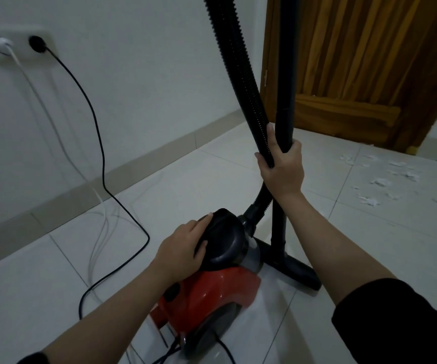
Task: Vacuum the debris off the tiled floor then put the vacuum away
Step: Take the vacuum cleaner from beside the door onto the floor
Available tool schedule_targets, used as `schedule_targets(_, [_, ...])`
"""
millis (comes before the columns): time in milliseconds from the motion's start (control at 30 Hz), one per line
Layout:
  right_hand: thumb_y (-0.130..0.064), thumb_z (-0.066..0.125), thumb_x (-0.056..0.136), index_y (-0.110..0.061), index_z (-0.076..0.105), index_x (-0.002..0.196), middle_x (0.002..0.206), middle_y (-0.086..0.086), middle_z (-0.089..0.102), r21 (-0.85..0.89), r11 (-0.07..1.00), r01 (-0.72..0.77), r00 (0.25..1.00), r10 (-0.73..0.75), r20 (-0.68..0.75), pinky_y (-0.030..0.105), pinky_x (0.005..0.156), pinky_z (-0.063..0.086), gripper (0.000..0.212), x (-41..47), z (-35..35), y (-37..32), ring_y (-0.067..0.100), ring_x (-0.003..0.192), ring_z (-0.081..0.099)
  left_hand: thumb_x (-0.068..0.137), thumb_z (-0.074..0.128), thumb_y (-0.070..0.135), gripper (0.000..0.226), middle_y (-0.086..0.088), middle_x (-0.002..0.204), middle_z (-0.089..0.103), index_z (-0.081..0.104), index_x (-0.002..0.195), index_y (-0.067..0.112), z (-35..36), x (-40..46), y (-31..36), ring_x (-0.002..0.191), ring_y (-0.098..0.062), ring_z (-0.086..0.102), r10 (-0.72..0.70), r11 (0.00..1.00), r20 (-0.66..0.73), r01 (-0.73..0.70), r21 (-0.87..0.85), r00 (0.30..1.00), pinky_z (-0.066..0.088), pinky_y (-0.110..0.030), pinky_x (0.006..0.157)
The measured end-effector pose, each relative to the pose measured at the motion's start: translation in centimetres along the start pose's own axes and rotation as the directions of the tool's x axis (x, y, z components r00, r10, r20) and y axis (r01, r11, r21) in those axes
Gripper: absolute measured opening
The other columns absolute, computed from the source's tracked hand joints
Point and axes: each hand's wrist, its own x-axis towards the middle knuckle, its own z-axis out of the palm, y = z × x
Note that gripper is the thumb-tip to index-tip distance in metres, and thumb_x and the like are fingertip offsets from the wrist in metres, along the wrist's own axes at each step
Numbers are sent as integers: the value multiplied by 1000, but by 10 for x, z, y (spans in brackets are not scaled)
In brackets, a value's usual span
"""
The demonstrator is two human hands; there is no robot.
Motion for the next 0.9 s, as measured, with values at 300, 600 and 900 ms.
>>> schedule_targets(300, [-22, 72, 88, -33, 28, 147, 90, 23, 54, -27, 999, -36, 999, 36, 5, 35, 48, 51, 75, 0, 3, 1, 34, 68, 52, 82, 54, 68, 107, -14, 158, 23, 6, 153, 4, -6, -65, -6, 144, -21, 26, 48, 998, 33, -49, 35, 998, 27, -35, 115])
schedule_targets(600, [-23, 71, 88, -32, 28, 148, 92, 24, 54, -23, 1000, -19, 1000, 18, -1, 36, 49, 52, 75, -3, 3, 2, 34, 69, 53, 78, 29, 83, 97, -5, 150, 37, 42, 140, 10, 16, -113, 3, 136, -17, 38, -275, 955, 28, 276, -107, 961, 42, -28, 104])
schedule_targets(900, [-22, 69, 89, -33, 25, 148, 97, 27, 55, -21, 1000, -22, 1000, 22, -4, 36, 54, 50, 74, -1, 2, 0, 36, 74, 55, 77, 34, 83, 97, -7, 152, 36, 36, 143, 12, 24, -127, 17, 134, -19, 41, -419, 892, -62, 398, -214, 906, 40, -33, 106])
